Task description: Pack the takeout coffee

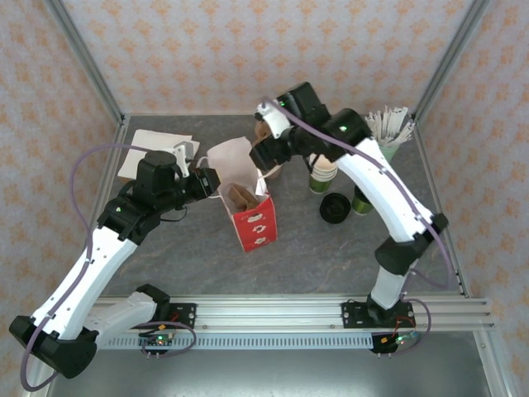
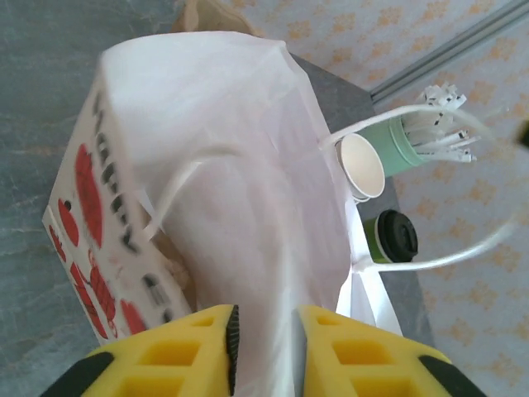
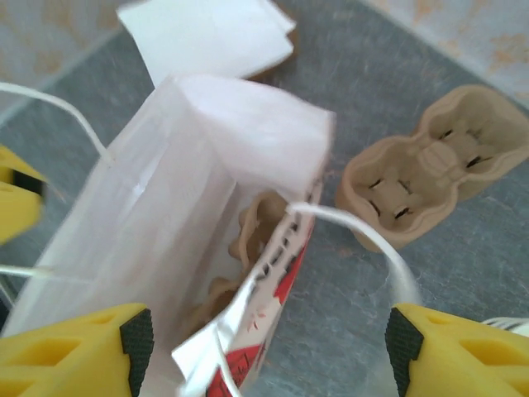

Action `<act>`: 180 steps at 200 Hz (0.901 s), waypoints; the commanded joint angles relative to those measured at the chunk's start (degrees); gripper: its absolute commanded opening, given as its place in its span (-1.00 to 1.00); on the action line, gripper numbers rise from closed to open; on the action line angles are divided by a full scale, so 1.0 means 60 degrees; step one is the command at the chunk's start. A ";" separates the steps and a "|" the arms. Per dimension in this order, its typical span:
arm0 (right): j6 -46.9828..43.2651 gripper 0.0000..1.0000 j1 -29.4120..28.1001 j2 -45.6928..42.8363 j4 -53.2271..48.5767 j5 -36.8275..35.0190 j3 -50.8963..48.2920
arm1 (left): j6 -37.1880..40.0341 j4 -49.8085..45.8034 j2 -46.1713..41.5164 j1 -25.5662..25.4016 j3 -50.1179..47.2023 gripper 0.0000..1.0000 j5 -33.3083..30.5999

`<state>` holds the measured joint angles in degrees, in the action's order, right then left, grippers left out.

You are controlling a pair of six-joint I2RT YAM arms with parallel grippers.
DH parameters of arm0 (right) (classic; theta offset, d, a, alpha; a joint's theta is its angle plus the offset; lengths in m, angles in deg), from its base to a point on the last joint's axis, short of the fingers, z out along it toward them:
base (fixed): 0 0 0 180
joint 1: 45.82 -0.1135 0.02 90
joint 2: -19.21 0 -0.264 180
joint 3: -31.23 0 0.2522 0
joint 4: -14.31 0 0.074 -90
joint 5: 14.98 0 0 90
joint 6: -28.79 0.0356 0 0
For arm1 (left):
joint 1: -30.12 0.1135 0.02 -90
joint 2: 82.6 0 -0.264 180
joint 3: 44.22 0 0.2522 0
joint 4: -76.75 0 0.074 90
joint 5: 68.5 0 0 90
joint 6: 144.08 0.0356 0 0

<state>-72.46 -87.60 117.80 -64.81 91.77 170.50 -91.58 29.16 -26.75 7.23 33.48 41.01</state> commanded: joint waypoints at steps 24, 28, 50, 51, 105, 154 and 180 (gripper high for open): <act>0.2231 0.49 0.0049 -0.2125 0.1960 -0.0483 -0.1820 | 0.0268 -0.0831 -0.0129 -0.0036 0.0434 0.10 -0.0347; 0.2274 0.49 0.0047 -0.2267 0.2031 -0.0561 -0.1961 | 0.0320 -0.0987 -0.0125 -0.0029 0.0548 0.17 -0.0423; 0.2358 0.49 0.0049 -0.2704 0.1999 -0.1077 -0.2332 | 0.0607 -0.1949 0.0027 -0.0036 0.1234 0.48 -0.0917; 0.2358 0.49 0.0049 -0.2705 0.1993 -0.1092 -0.2346 | 0.0623 -0.1987 0.0039 -0.0036 0.1265 0.49 -0.0934; 0.2234 0.49 0.0049 -0.2908 0.1681 -0.1589 -0.2615 | 0.0829 -0.2822 0.0335 0.0079 0.2453 1.00 -0.0912; 0.2188 0.50 0.0049 -0.2996 0.1276 -0.1880 -0.2866 | 0.1440 -0.3323 0.1072 0.0629 0.3732 1.00 -0.0613; 0.2233 0.50 0.0049 -0.3189 0.1197 -0.1961 -0.3061 | 0.2118 -0.4132 0.1670 0.1114 0.4830 1.00 -0.0816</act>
<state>-59.74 -87.60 101.12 -56.07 82.11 153.06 -84.06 10.15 -18.83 11.60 56.41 36.99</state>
